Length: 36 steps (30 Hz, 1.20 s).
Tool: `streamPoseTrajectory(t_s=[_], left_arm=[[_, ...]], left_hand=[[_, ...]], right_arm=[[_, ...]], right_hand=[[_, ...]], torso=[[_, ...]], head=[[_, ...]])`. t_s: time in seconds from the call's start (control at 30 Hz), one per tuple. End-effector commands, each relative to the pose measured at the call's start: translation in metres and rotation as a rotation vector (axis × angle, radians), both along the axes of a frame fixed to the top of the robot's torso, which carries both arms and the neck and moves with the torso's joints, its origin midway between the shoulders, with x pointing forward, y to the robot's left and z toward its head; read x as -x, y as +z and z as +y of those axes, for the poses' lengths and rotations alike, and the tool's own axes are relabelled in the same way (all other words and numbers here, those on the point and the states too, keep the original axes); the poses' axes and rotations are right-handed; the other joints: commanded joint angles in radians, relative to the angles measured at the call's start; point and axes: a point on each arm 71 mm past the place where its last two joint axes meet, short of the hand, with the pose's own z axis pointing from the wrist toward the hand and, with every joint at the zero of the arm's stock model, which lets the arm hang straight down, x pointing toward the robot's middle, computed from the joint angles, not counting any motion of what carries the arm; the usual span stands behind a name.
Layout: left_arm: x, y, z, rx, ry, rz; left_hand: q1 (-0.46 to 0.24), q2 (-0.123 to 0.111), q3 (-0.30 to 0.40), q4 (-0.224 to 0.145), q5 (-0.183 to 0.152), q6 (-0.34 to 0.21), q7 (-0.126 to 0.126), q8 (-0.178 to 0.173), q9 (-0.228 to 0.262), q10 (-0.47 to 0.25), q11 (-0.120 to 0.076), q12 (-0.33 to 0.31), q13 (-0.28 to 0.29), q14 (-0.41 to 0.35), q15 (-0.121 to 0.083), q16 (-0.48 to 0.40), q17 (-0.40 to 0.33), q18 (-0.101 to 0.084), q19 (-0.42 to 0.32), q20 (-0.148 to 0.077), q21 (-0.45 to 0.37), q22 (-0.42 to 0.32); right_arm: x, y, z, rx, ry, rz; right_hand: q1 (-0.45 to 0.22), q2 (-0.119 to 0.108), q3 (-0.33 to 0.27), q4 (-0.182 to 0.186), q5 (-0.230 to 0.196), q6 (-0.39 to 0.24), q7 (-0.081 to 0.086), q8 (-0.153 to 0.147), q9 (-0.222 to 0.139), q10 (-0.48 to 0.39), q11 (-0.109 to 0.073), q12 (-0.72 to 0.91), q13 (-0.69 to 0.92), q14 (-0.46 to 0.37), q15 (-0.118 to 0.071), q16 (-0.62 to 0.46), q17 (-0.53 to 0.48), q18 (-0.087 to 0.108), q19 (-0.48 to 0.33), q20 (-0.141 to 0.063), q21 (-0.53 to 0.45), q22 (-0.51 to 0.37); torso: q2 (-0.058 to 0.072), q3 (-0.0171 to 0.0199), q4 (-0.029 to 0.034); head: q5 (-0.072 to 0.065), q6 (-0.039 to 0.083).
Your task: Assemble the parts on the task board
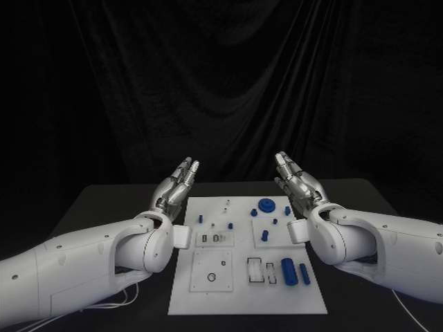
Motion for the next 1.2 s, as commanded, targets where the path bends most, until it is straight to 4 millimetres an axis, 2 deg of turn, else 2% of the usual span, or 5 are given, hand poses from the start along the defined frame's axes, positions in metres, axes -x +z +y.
streamPoseTrajectory(t_s=[0.03, 0.47, 0.5, 0.9, 1.2], left_arm=[[-0.001, 0.011, -0.010, 0.184, -0.147, -0.049], [-0.002, 0.018, -0.016, 0.330, -0.285, -0.073], [-0.006, 0.024, 0.014, 0.075, -0.296, -0.295], [-0.004, 0.027, 0.036, -0.053, -0.254, -0.392], [-0.002, 0.030, 0.072, -0.147, -0.197, -0.440]], left_hand=[[0.055, 0.001, -0.012, 0.013, 0.013, 0.015, -0.002, 0.005, 0.002, 0.000, 0.002, -0.007, -0.001, 0.001, -0.071, -0.004, -0.002, 0.021, -0.001, -0.018, -0.006, -0.001], [0.192, -0.025, 0.009, 0.010, 0.196, 0.059, 0.022, 0.010, 0.007, 0.000, 0.000, -0.007, -0.001, 0.001, 0.003, -0.004, -0.002, 0.024, -0.001, 0.084, -0.006, -0.001], [0.226, -0.032, 0.020, -0.003, 0.243, 0.076, 0.034, 0.013, 0.009, 0.000, 0.014, -0.007, -0.001, 0.001, 0.019, -0.004, -0.002, 0.025, -0.001, 0.091, -0.006, -0.001], [0.282, -0.035, 0.031, 0.017, 0.246, 0.157, 0.080, 0.019, 0.016, 0.016, 0.061, -0.003, 0.003, 0.001, 0.045, -0.004, -0.002, 0.026, 0.003, 0.117, -0.003, 0.002], [0.326, -0.033, 0.037, 0.015, 0.296, 0.218, 0.098, 0.025, 0.021, 0.032, 0.079, 0.001, 0.006, 0.001, 0.044, -0.004, -0.002, 0.026, 0.007, 0.111, 0.000, 0.004]], right_arm=[[0.000, 0.002, 0.007, -0.112, 0.159, 0.072], [-0.001, 0.005, 0.007, -0.152, 0.267, 0.107], [-0.004, 0.012, -0.003, -0.140, 0.348, 0.079], [-0.007, 0.026, -0.018, 0.036, 0.421, -0.010], [-0.020, 0.047, -0.032, 0.439, 0.440, -0.166]], right_hand=[[0.053, 0.007, -0.015, 0.009, 0.012, 0.016, 0.012, 0.002, 0.004, 0.000, 0.018, -0.005, -0.002, -0.001, 0.004, -0.004, -0.002, 0.020, 0.000, 0.015, -0.004, -0.001], [0.138, -0.004, 0.006, 0.005, 0.091, 0.049, 0.054, 0.009, 0.011, 0.000, 0.065, -0.005, -0.002, -0.001, 0.086, -0.004, -0.002, 0.022, 0.000, 0.055, -0.004, -0.001], [0.148, -0.006, 0.009, 0.004, 0.097, 0.056, 0.055, 0.011, 0.012, 0.000, 0.071, -0.005, -0.002, -0.001, 0.090, -0.004, -0.002, 0.022, 0.000, 0.058, -0.004, -0.001], [0.422, -0.051, 0.066, -0.137, 0.267, 0.147, 0.097, 0.046, 0.026, 0.015, 0.221, 0.062, 0.015, 0.029, 0.201, 0.013, 0.011, 0.024, 0.103, 0.163, 0.049, 0.031], [0.557, -0.069, 0.103, -0.269, 0.269, 0.317, 0.179, 0.096, 0.044, 0.210, 0.328, 0.374, 0.050, 0.738, 0.230, 0.330, 0.136, 0.008, 0.766, 0.164, 0.280, 0.119]], torso=[[0.000, -0.0001, 0.0003], [0.000, -0.0001, 0.0003], [0.006, -0.0015, -0.0018], [0.030, -0.0029, -0.0034], [0.063, -0.0038, 0.0048]], head=[[0.000, 0.000], [0.000, 0.000], [-0.026, -0.102], [-0.002, -0.161], [-0.003, -0.190]])
